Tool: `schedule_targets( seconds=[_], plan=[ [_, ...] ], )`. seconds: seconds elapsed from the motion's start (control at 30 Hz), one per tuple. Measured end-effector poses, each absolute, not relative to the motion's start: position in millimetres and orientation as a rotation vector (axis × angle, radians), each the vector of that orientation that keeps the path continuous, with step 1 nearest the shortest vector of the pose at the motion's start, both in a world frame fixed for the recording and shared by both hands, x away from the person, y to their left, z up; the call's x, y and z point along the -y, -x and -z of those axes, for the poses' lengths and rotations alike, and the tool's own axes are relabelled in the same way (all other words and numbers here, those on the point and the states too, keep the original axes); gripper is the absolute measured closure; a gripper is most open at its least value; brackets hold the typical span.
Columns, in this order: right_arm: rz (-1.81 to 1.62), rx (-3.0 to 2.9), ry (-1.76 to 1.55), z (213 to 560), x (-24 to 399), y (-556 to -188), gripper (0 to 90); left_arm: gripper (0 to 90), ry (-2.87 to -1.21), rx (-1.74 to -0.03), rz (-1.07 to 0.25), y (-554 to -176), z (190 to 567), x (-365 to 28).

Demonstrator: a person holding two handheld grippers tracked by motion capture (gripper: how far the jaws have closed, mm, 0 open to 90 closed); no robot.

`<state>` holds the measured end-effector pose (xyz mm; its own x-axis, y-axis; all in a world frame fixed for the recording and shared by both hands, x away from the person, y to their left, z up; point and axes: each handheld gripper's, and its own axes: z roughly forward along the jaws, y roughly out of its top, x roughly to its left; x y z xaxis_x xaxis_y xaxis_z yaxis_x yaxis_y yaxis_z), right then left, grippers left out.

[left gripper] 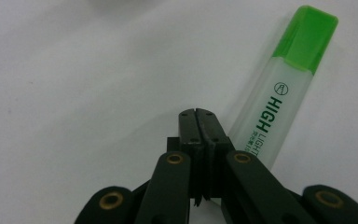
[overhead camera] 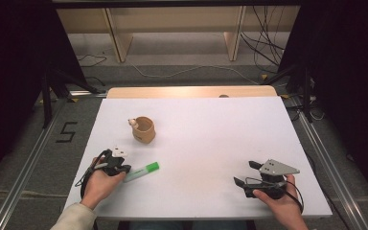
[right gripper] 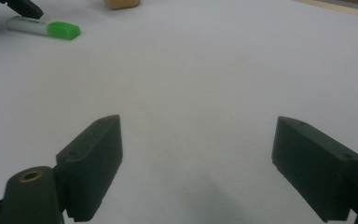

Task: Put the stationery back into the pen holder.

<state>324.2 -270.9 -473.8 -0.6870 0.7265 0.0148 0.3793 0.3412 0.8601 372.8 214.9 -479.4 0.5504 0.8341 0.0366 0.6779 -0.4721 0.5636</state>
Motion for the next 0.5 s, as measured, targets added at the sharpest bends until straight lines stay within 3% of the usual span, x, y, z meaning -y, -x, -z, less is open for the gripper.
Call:
schedule_targets(
  seconds=[0.5],
  plan=[
    [-1.285, -2.239, -0.974, 473.9, 270.8, -324.0, 17.0, 89.8, -2.348, -1.179, -0.415, -356.7, 477.6, -211.1]
  ],
)
